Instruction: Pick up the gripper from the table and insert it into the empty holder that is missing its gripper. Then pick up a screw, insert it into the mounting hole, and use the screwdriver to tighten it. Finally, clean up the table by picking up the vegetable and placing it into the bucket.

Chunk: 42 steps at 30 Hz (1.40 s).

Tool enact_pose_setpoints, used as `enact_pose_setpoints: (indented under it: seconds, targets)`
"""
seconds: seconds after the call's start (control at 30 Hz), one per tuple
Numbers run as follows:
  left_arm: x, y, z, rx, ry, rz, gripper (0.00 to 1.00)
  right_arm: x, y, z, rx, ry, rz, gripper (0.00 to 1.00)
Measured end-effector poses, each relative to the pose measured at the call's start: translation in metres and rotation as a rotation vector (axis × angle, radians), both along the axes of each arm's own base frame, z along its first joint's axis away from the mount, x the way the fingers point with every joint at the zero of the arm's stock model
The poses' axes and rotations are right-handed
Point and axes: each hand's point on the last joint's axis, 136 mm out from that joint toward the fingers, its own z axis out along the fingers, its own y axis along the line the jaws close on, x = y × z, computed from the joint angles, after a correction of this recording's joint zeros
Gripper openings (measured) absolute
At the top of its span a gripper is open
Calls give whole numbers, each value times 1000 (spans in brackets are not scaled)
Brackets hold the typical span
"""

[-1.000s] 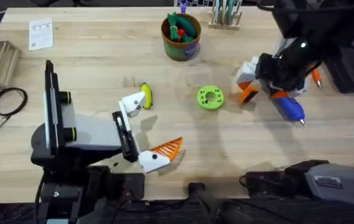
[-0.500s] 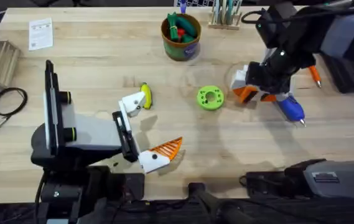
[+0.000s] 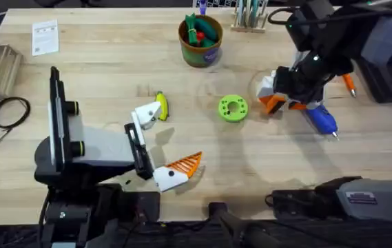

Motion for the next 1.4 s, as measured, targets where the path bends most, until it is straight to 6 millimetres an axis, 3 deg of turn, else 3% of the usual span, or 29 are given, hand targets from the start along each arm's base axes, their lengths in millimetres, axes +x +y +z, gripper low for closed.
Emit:
enact_pose_setpoints:
  seconds: [0.2, 0.3, 0.47, 0.57, 0.9, 1.03, 1.2, 1.4]
  targets:
    - [0, 0, 0, 0, 0, 0, 986, 0, 0, 4, 1, -3, 0, 654]
    - [0, 0, 0, 0, 0, 0, 985, -2, -1, 4, -1, 4, 3, 574]
    - [0, 0, 0, 0, 0, 0, 986, -2, -1, 4, -2, 5, 9, 273]
    - [0, 0, 0, 0, 0, 0, 986, -2, -1, 4, -3, 4, 13, 27]
    - [0, 0, 0, 0, 0, 0, 986, -1, 2, 8, 0, -12, 30, 11]
    - [0, 0, 0, 0, 0, 0, 986, -2, 10, 37, 30, -125, 63, 10]
    - [0, 0, 0, 0, 0, 0, 986, -11, 21, 98, 122, -363, 103, 10]
    - [0, 0, 0, 0, 0, 0, 986, -13, 51, 165, 342, -662, 184, 10]
